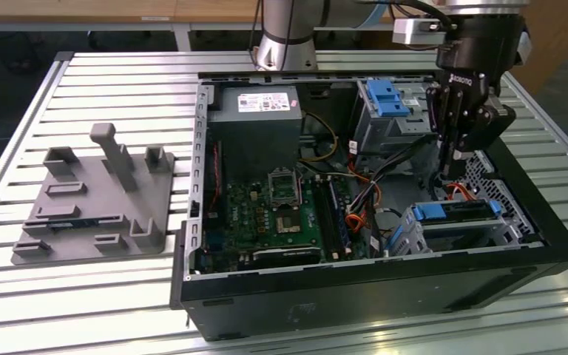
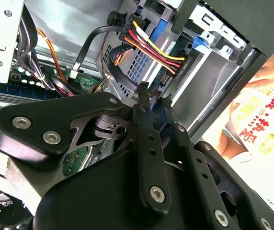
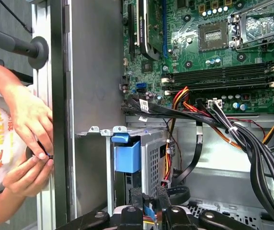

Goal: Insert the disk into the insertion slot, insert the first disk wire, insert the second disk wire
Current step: 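Insert the second disk wire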

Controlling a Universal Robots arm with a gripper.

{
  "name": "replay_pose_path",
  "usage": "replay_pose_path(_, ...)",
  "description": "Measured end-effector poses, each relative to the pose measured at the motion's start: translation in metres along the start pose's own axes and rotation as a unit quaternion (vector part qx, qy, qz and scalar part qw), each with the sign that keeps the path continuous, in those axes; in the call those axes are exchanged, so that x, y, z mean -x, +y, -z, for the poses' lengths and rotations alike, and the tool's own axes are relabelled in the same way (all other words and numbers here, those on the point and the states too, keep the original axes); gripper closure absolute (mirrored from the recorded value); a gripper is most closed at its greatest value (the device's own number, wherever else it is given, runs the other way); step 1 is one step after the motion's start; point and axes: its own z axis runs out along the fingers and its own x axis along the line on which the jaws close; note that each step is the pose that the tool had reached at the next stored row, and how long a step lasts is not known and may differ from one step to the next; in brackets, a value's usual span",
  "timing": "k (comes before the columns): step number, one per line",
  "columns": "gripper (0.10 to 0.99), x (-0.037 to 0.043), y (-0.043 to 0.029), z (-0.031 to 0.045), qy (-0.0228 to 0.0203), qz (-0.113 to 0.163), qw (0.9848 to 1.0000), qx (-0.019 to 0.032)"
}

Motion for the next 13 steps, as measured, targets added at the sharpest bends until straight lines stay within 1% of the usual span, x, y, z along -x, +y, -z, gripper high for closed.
replay_pose_path(4,0.843,0.0001,0.0,-0.0002,-0.0001,0.0,1.0,0.0)
replay_pose_path(5,0.906,0.0001,0.0,-0.0003,-0.0002,0.0,1.0,0.0)
replay_pose_path(6,0.941,0.0002,0.0,-0.0004,-0.0002,0.0,1.0,0.0)
replay_pose_path(13,0.941,0.0003,0.0,-0.001,-0.0004,0.0,1.0,0.0002)
